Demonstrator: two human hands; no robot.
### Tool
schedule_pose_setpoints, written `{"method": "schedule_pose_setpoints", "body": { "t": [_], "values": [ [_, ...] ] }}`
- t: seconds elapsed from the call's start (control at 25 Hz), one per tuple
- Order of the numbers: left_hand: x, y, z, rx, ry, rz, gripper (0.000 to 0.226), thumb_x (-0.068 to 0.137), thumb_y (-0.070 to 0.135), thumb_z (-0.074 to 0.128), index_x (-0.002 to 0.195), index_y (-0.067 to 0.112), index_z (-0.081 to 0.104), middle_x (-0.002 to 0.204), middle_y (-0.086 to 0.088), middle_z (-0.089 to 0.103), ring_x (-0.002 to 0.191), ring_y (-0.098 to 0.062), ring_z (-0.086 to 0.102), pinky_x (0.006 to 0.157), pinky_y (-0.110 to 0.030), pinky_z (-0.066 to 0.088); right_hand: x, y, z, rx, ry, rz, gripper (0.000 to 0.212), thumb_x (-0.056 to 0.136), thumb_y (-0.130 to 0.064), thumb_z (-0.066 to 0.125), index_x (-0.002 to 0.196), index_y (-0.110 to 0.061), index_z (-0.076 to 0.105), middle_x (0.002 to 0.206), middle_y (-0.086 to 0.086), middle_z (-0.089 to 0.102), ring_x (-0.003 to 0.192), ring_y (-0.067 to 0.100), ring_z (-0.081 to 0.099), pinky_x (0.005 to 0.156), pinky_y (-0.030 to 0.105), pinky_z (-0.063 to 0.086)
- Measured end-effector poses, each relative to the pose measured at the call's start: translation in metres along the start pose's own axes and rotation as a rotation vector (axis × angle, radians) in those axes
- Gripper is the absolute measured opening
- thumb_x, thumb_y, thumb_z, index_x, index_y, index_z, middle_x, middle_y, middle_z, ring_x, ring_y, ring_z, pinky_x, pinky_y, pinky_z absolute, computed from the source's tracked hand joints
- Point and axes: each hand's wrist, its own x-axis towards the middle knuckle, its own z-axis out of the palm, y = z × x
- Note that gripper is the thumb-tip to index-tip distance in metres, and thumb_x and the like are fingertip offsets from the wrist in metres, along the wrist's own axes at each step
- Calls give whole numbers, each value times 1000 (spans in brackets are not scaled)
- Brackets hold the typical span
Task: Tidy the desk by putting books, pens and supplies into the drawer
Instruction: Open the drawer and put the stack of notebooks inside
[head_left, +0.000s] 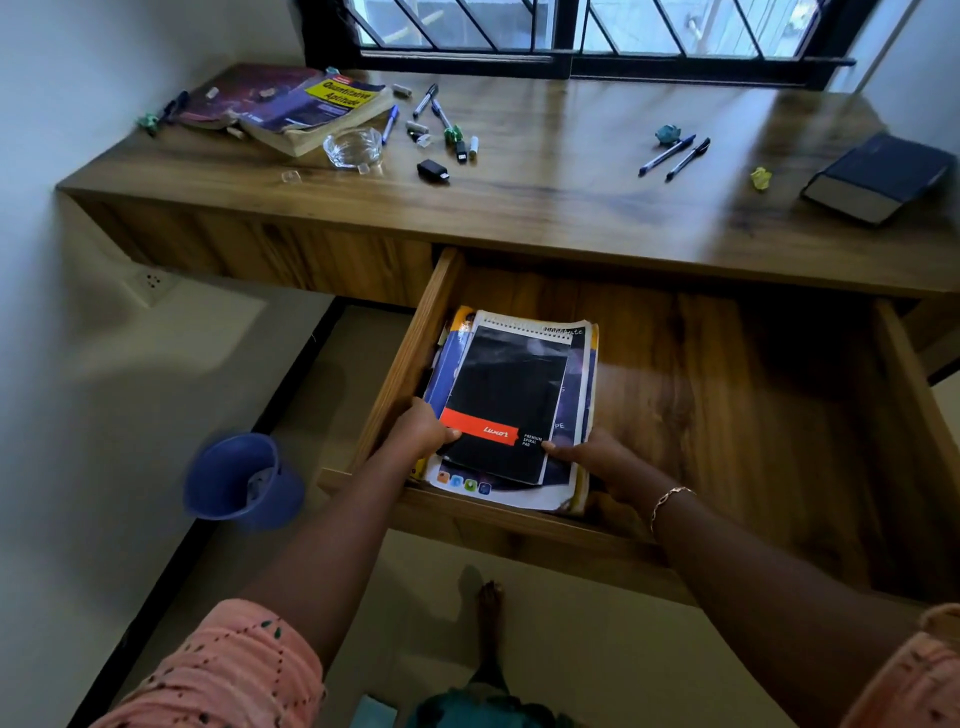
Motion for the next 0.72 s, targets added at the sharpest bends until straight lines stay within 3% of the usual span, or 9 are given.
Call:
{"method": "schedule_pose_setpoints", "body": {
  "t": [0.12, 0.2, 0.32, 0.44, 0.56, 0.64, 0.72],
  "values": [
    [-3, 0, 7, 250, 117, 35, 69, 88, 28, 62, 140, 3, 24, 131, -17, 51, 115, -30, 54, 88, -38, 46, 1, 4, -1, -177, 46, -35, 42, 82, -36, 67, 105, -3, 52, 88, 5, 53, 74, 14, 53, 58, 21, 43],
    [-3, -2, 11, 367, 184, 81, 69, 89, 30, 60, 141, 5, 23, 127, -16, 53, 111, -29, 57, 84, -38, 49, 2, 5, -1, -285, 66, -49, 36, 81, -42, 65, 86, -9, 54, 77, 3, 55, 59, 9, 48, 43, 17, 35],
    [3, -6, 12, 376, 138, 113, 73, 92, 32, 55, 146, 9, 12, 125, -17, 54, 106, -28, 58, 79, -37, 49, 4, 7, 2, -381, 100, -60, 39, 81, -48, 62, 72, -13, 48, 68, 2, 51, 55, 11, 47, 42, 20, 33],
    [-4, -6, 18, 411, 79, 71, 74, 96, 29, 46, 149, 12, -2, 136, -24, 41, 112, -30, 54, 86, -37, 49, 3, 6, 5, -455, 122, -74, 42, 83, -51, 59, 77, -11, 48, 64, 2, 49, 51, 11, 47, 39, 20, 33],
    [-16, -4, 30, 697, 211, 169, 66, 97, 25, 41, 149, 9, 3, 154, -24, 4, 138, -39, 21, 103, -42, 37, 5, 10, 11, -538, 130, -74, 53, 86, -55, 51, 97, -3, 51, 64, 2, 48, 52, 12, 49, 39, 20, 36],
    [-12, -8, 32, 683, 153, 279, 65, 99, 30, 36, 149, 15, -3, 157, -16, -10, 144, -37, -4, 113, -49, 19, 4, 11, 13, -596, 142, -91, 59, 87, -56, 47, 106, 0, 51, 66, 3, 51, 59, 18, 56, 49, 26, 45],
    [-6, -11, 31, 614, 51, 304, 64, 100, 37, 30, 149, 24, -10, 157, -11, -14, 144, -33, -13, 115, -51, 7, 4, 10, 13, -635, 133, -90, 62, 89, -56, 44, 114, 1, 49, 77, 7, 58, 72, 23, 62, 58, 30, 49]
  ]
}}
